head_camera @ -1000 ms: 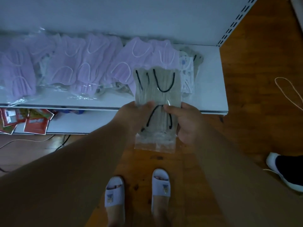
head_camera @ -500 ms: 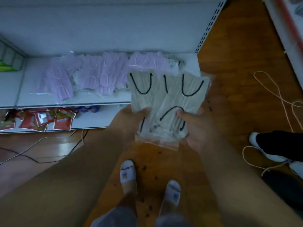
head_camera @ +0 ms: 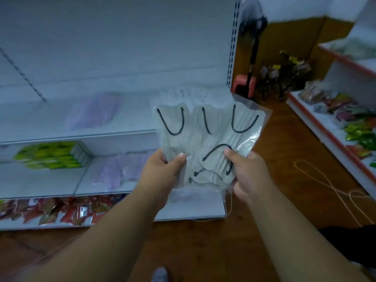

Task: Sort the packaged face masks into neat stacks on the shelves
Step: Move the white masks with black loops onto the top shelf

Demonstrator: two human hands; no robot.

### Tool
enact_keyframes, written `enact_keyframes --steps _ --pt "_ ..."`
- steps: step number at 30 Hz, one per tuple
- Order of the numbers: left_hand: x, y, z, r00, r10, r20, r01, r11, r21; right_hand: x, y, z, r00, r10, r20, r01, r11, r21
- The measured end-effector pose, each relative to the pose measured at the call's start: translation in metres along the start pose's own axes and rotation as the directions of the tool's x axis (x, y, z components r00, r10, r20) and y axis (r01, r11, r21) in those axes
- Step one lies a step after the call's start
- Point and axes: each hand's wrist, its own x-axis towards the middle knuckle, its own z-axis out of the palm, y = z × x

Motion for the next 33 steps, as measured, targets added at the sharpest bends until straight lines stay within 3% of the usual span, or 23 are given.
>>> enact_keyframes --steps 8,14,21,25,29,33 --pt "-0.030 0.104 0.010 0.978 0.195 -0.072 -0.202 0.973 -0.109 -0.036 -0.092 0.053 0.968 -0.210 0.138 0.206 0.978 0.046" --pt "-0.027 0.188 -0.036 0.924 0.354 -0.143 -0.365 0.929 -0.064 -0.055 -0.148 0.135 0.887 -0.401 0.230 0.396 0.916 0.070" --pt "0.005 0.263 -0.079 0.873 0.470 -0.129 -0.478 0.878 -0.034 -0.055 -0.190 0.212 0.827 -0.491 0.274 0.502 0.864 0.030" --pt "0.030 0.321 -0.084 0.864 0.488 -0.126 -0.495 0.868 -0.031 -0.047 -0.238 0.242 0.774 -0.576 0.263 0.606 0.794 -0.042" --pt "0.063 0.378 -0.078 0.883 0.453 -0.124 -0.457 0.890 0.000 -0.021 -0.299 0.267 0.785 -0.579 0.221 0.614 0.774 -0.156" --pt "0.103 0.411 -0.064 0.849 0.508 -0.142 -0.498 0.861 0.104 0.025 -0.344 0.281 0.779 -0.562 0.279 0.627 0.704 -0.332"
